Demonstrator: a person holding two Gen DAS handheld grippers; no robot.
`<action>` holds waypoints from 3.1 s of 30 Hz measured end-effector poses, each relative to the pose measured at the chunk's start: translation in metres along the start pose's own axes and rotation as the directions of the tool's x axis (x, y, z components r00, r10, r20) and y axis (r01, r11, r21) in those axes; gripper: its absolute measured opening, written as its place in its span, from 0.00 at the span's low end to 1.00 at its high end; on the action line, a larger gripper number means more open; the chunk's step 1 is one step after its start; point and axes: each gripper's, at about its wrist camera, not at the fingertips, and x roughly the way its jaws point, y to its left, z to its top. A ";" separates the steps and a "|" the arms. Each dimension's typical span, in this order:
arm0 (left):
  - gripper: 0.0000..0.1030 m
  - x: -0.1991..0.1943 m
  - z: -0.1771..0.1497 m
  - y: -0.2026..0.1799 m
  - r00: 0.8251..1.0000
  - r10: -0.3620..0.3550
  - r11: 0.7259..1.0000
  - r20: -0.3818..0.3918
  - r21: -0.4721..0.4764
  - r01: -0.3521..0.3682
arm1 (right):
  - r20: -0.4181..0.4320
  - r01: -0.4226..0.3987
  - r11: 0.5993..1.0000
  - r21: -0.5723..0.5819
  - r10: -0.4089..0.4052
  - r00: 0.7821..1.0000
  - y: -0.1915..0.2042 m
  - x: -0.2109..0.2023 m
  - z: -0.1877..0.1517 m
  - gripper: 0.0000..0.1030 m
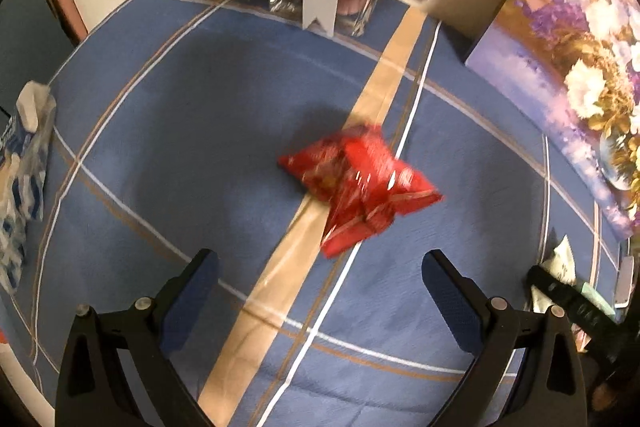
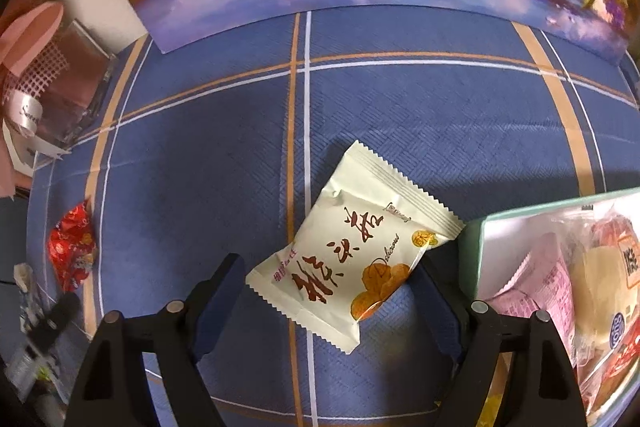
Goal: Organize snacks
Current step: 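Grasp the red candy packet with the left gripper while the right grasps the cream biscuit packet, then lift both held packets and carry them over the white tray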
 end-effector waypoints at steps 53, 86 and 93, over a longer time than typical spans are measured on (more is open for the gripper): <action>0.60 0.047 0.004 -0.084 0.995 -0.029 0.996 -0.097 0.076 0.037 | 0.033 0.004 0.999 -0.037 -0.003 0.999 0.011 0.007 -0.015 0.84; 0.60 0.030 -0.045 -0.106 0.999 0.020 0.987 -0.040 0.159 -0.013 | 0.076 0.056 0.995 -0.077 -0.050 0.996 -0.005 -0.016 -0.044 0.64; 0.60 0.026 -0.046 -0.100 0.998 -0.002 0.991 -0.059 0.135 0.010 | 0.071 -0.040 0.998 -0.046 0.044 0.996 -0.022 -0.028 -0.055 0.61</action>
